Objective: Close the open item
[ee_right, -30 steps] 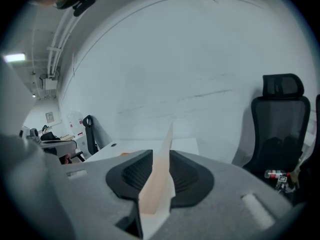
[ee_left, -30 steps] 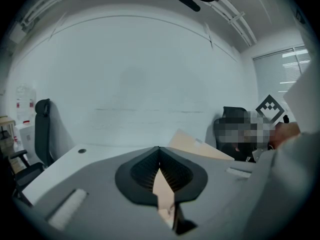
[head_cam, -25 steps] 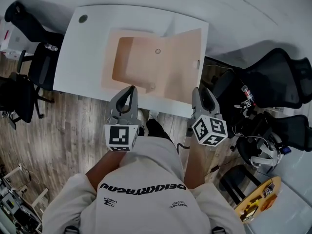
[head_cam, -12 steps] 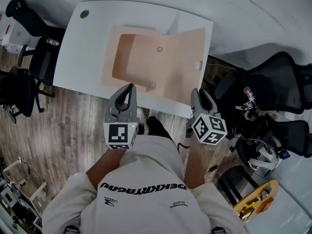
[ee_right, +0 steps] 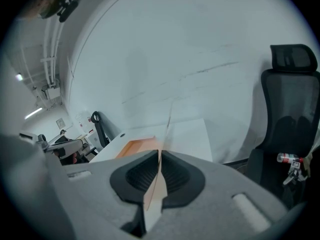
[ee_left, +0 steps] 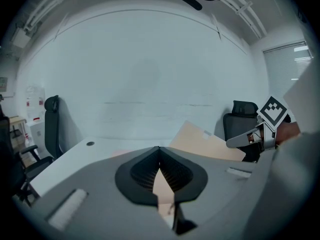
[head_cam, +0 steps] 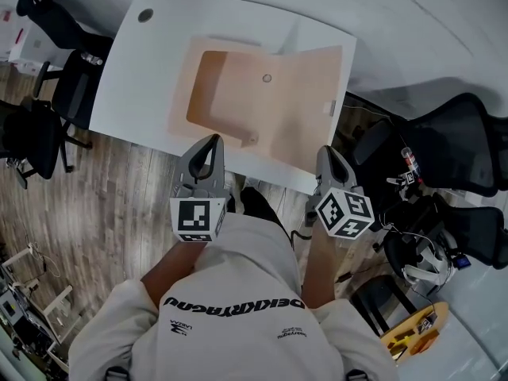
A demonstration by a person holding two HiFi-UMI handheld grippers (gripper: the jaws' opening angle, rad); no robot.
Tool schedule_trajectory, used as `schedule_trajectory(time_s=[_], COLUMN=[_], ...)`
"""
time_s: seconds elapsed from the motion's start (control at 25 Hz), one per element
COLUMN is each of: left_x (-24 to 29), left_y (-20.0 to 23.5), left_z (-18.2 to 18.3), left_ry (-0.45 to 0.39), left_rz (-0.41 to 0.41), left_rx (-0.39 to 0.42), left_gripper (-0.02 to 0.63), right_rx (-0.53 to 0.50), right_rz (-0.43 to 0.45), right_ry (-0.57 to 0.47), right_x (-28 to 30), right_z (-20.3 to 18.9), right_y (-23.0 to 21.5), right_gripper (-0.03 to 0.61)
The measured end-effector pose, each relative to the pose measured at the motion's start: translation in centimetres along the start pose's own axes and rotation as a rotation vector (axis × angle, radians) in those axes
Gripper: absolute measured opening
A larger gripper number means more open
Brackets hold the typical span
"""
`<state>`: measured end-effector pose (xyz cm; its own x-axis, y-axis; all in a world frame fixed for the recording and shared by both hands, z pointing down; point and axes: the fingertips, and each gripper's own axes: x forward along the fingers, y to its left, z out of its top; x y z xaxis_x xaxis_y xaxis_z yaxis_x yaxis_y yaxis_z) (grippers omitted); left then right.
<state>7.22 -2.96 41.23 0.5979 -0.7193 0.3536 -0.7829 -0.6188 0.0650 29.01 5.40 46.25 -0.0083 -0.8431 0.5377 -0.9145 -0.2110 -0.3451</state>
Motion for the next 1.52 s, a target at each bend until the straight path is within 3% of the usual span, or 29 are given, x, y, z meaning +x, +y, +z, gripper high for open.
schedule_trajectory(time_s=[0.84,1.12,1.52], left_x=[-1.2,-1.6,-1.7], left_y=[8.0,9.3,11.8], left_z=[-0.4,-0.4,-0.5], left_ry=[-0.012,-0.020,-0.015], left_rz=[0.052,0.072,0.096], left_rx=[-0.045,-0.051,-0.064], left_gripper=[0.000,0.000,0.000], right_rx=[-0.077,-0.043,0.093], right_rz=[0.128,0.244,0.421], right_ry=[0.017,0.023,0.032], right_x=[0.7,1.3,2.4], right_z=[2.2,2.6,3.0], right_y=[8.7,11.1,15.0], right_gripper=[0.037,0.052,0.057])
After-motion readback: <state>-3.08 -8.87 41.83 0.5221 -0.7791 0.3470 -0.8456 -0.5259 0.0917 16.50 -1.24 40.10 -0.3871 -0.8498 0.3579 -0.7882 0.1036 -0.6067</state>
